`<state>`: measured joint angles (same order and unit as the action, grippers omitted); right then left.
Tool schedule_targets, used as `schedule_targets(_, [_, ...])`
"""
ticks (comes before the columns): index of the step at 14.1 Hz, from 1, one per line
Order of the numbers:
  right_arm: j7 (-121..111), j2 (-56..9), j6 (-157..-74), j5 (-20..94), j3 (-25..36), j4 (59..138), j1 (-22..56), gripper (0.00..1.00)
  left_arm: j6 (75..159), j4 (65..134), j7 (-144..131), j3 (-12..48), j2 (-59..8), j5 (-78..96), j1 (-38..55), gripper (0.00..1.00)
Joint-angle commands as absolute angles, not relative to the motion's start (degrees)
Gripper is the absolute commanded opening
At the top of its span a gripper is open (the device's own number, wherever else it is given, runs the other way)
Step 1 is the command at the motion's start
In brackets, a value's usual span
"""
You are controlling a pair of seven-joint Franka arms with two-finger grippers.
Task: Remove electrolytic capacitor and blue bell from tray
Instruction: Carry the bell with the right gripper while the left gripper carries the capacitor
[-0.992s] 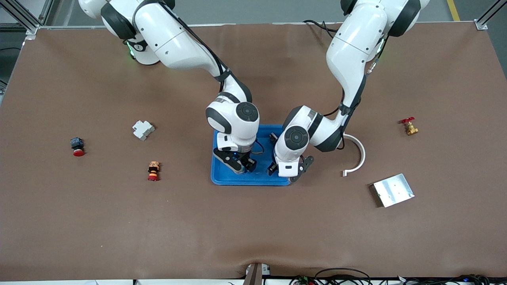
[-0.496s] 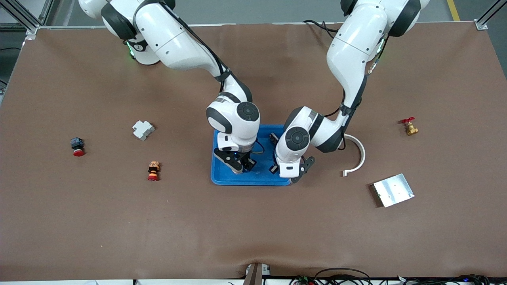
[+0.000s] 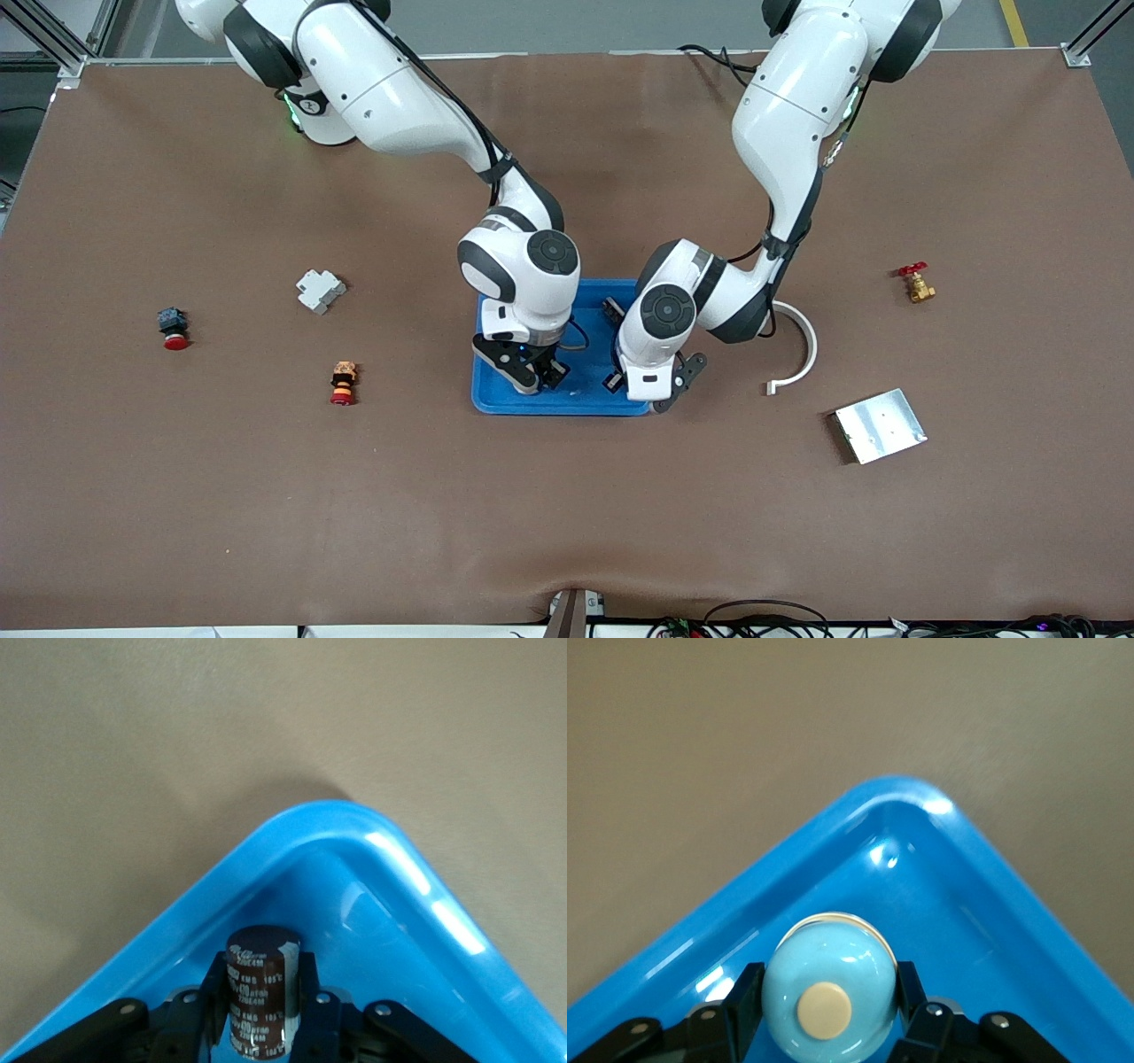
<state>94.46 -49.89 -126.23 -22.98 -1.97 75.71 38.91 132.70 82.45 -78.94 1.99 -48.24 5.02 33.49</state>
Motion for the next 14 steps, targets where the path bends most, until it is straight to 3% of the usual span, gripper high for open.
schedule_targets(1, [92.6, -49.3, -121.5, -21.4, -3.6, 73.3, 37.4, 0.00, 132.2, 82.4, -80.2, 1.6, -45.7, 3.3, 33.7, 0.06])
schedule_targets(7, [76.4, -43.0, -110.2, -16.8, -3.8, 73.6, 34.0, 0.00, 128.9, 82.6, -79.2, 1.8, -39.7, 3.0, 30.8, 0.06])
schedule_targets(10, [68.8, -39.2, -105.2, -16.7, -3.7, 74.4, 31.7, 0.00, 121.9, 83.0, -69.8, 1.8, -36.5, 3.1, 29.1, 0.07])
schedule_targets(14, [58.7, -27.5, -108.4, -16.3, -3.8, 89.0, 25.8, 0.00, 113.6, 83.5, -62.0, 1.8, -33.8, 3.0, 27.7, 0.09])
